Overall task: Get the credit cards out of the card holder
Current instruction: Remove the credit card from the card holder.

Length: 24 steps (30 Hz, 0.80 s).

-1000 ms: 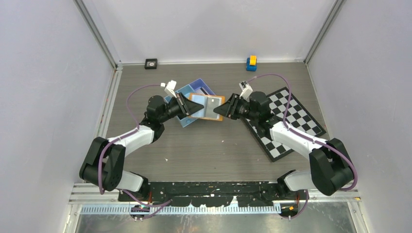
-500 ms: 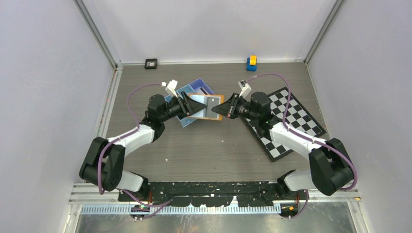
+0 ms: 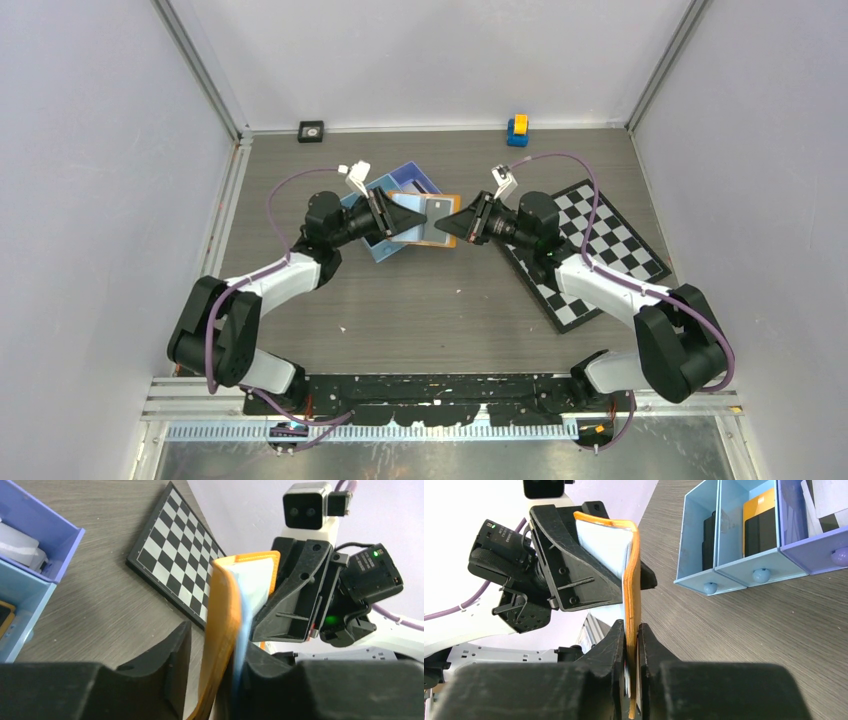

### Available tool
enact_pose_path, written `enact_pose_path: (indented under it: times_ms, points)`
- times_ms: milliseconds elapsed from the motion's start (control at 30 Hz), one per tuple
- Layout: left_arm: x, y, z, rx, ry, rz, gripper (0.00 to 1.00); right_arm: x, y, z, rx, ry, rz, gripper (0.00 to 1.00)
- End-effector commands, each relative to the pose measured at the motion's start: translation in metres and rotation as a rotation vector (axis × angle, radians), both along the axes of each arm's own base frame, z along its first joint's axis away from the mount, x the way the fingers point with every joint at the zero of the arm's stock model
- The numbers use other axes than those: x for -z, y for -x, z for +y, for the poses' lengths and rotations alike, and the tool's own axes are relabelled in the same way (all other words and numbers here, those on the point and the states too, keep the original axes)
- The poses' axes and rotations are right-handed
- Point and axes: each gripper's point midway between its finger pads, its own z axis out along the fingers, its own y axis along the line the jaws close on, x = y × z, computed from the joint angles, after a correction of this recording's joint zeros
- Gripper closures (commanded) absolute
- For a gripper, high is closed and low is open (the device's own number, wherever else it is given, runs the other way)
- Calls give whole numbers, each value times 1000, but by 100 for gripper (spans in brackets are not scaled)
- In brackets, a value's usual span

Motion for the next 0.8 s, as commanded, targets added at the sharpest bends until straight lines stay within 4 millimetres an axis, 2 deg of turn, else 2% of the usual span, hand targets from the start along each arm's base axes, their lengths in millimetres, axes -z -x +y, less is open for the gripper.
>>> enact_pose_path:
  times_ms: [0,100,200,333,467,600,667,767]
  points:
    - [-29,1,-7,36,42,-101,79,-29,5,5,-33,-64,-86,79]
    - [-30,-2,-2,3,38,-102,89,-26,2,2,-5,-41,-79,70]
    - [-32,-3,6,-24,43,-104,95,-19,-4,-6,57,7,-71,57]
    - [-33,-7,19,-87,45,-110,99,-16,-9,-17,122,40,-70,52]
    - [-33,-9,29,-127,46,-109,100,-17,-10,-25,171,55,-80,54]
    - [-34,-8,29,-123,52,-112,100,-19,-10,-27,176,62,-96,71]
    - [-35,-8,28,-117,58,-115,100,-19,-9,-24,156,62,-93,76]
    - [-38,-6,24,-87,78,-120,100,-16,-10,-20,134,63,-81,73]
